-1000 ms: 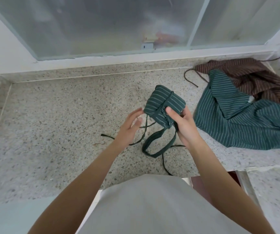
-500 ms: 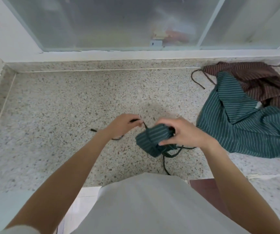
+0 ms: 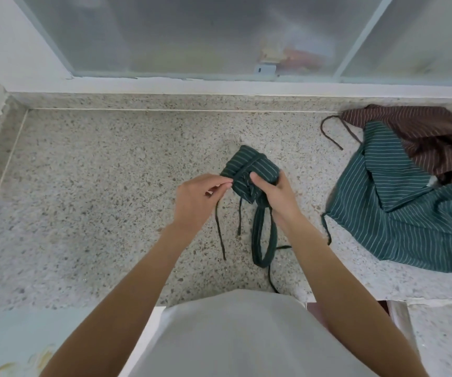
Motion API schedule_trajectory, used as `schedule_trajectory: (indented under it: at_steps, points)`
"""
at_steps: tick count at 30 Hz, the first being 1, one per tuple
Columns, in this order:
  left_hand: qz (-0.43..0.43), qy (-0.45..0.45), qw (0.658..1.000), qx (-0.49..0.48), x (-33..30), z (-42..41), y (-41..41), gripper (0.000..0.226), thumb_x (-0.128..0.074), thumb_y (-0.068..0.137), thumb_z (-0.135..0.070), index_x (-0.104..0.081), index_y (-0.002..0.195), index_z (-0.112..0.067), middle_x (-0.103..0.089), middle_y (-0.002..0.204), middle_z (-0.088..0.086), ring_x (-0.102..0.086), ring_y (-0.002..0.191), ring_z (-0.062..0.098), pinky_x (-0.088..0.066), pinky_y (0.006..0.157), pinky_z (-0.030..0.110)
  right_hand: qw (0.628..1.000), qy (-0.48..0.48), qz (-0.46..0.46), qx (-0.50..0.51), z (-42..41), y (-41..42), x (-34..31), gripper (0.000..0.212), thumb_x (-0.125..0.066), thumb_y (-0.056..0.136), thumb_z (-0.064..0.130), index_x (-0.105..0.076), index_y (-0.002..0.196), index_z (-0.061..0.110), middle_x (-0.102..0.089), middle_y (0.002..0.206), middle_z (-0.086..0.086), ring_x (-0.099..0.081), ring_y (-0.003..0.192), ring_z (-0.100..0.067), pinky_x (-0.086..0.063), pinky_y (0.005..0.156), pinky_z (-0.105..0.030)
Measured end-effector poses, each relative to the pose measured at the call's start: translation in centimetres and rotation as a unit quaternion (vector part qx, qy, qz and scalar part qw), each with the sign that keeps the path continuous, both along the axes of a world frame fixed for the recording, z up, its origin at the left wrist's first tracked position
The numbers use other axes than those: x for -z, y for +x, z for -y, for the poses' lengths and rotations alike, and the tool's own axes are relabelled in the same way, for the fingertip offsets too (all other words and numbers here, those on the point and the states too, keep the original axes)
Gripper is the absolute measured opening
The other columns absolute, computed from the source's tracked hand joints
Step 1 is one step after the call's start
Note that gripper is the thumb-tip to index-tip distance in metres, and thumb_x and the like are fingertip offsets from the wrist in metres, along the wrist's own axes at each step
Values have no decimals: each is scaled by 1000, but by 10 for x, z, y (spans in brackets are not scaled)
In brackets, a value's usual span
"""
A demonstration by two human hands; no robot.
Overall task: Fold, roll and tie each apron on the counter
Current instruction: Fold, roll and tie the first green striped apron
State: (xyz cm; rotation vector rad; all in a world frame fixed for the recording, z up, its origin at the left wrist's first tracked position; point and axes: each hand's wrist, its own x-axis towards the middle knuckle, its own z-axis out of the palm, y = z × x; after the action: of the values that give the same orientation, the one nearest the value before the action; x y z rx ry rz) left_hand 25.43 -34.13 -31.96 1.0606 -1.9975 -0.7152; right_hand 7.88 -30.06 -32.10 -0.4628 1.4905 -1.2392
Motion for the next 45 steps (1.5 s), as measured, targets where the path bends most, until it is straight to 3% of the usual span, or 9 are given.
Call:
schedule_trajectory:
  at_steps: [2, 7, 15, 28, 32, 35, 40, 43, 45]
  points:
    - [8, 55, 998, -25, 6, 3, 0, 11, -72, 81, -18, -76, 90, -13, -73, 84, -3, -67, 69, 5, -53, 64, 15, 998, 29, 41, 34, 12, 4, 13, 50, -75, 78, 25, -52, 121, 16, -63, 118, -2, -60, 108, -18, -48, 97, -41]
    - [6, 206, 971, -124, 27, 33, -7, 4, -61, 89, -21, -65, 90, -20, -65, 86, -10, -60, 80, -3, -44, 66, 8, 976, 53, -209, -22, 36, 5, 38, 41, -73, 81, 25, -48, 110, 12, -56, 96, 8, -55, 91, -12, -48, 74, -19]
    - [122, 206, 971, 8, 63, 77, -45, 22, -69, 83, -25, -63, 103, -16, -64, 96, -2, -58, 79, 7, -50, 74, 21, 963, 74, -257, -23, 53, -4, 65, 36, -73, 81, 25, -45, 101, 15, -55, 96, 4, -54, 86, -12, -40, 69, -20]
    - [84, 172, 982, 1, 88, 64, -67, 11, -72, 80, -14, -72, 91, -13, -71, 85, 1, -64, 71, 10, -52, 70, 22, 941, 152, -301, -1, 60, -18, 78, 60, -64, 86, 33, -34, 133, 10, -55, 118, -10, -56, 105, -25, -46, 83, -36]
    - [79, 207, 975, 26, 90, 68, -80, 13, -68, 83, -10, -71, 95, -11, -71, 90, 5, -65, 78, 17, -53, 76, 28, 787, -20, -611, -83, 58, -30, 68, 45, -62, 83, 9, -47, 126, 8, -50, 123, -15, -46, 110, -29, -41, 93, -38]
    - [77, 212, 972, 67, 88, 72, -84, 18, -64, 83, -4, -69, 99, -9, -70, 92, 6, -65, 82, 18, -53, 79, 31, 721, -123, -651, -202, 63, -38, 61, 21, -63, 85, 5, -60, 105, 6, -60, 102, -10, -58, 91, -26, -53, 69, -33]
    - [78, 121, 989, 26, 92, 82, -68, 13, -65, 84, -6, -68, 95, -12, -68, 89, 3, -63, 78, 15, -54, 73, 28, 642, -62, -707, -290, 80, -54, 60, 22, -78, 74, 20, -63, 85, 8, -59, 77, -11, -57, 60, -27, -40, 43, -27]
    - [126, -21, 990, 57, 90, 79, -64, 10, -65, 82, -5, -66, 91, -10, -66, 84, 4, -60, 75, 19, -49, 66, 26, 571, -73, -746, -336, 90, -57, 54, 27, -87, 60, 16, -63, 72, 9, -58, 66, -10, -56, 55, -26, -40, 45, -25]
    - [177, 29, 977, 117, 88, 68, -70, 13, -66, 84, -20, -64, 92, -9, -63, 84, 5, -60, 73, 21, -48, 63, 28, 547, -101, -739, -381, 95, -55, 51, 26, -85, 54, 3, -65, 69, 7, -60, 67, -11, -59, 64, -28, -48, 55, -28]
